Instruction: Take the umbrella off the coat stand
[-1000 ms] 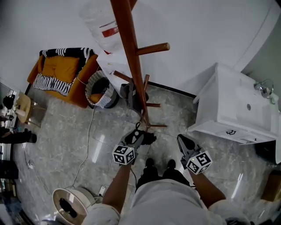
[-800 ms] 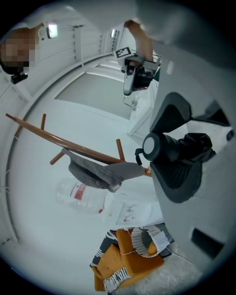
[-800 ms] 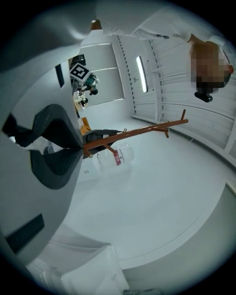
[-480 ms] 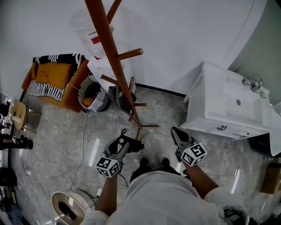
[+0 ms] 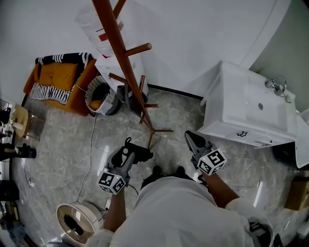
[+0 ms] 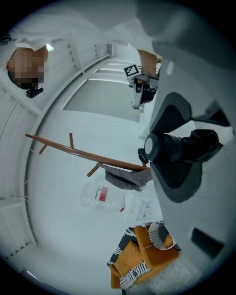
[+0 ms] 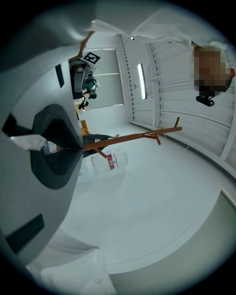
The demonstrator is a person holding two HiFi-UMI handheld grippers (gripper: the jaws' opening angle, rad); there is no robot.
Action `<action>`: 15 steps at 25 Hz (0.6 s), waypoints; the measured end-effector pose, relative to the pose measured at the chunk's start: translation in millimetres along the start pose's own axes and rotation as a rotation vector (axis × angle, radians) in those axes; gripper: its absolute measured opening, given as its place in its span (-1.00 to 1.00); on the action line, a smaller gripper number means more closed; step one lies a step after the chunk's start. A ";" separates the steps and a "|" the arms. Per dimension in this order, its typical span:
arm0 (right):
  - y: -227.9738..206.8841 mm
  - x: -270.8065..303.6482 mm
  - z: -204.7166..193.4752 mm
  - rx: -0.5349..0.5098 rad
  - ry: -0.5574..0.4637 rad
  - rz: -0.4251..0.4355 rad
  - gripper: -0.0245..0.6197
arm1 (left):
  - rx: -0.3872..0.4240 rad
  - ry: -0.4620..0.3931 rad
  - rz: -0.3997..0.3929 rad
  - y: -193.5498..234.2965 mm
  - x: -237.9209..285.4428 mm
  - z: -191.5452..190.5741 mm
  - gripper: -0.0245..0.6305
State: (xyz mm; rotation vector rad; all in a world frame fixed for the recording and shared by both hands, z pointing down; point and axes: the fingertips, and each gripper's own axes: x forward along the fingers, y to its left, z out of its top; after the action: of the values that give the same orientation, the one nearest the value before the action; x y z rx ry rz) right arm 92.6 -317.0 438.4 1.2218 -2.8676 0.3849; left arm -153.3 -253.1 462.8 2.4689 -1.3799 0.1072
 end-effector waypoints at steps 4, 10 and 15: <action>6.3 2.6 4.8 -0.030 -0.002 0.022 -0.88 | 0.003 -0.044 -0.002 -3.4 -5.8 12.0 -0.31; 13.3 5.8 -2.7 -0.033 0.019 0.041 -0.88 | 0.002 -0.060 -0.005 -6.0 -5.2 11.5 -0.31; 18.3 6.0 -1.0 -0.046 0.018 0.044 -0.88 | 0.002 -0.071 -0.014 -6.1 -3.0 12.4 -0.31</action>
State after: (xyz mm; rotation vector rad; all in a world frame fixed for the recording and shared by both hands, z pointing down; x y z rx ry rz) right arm 75.3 -308.8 435.9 1.1435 -2.8759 0.3270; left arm -150.8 -251.4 449.0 2.5061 -1.3911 0.0179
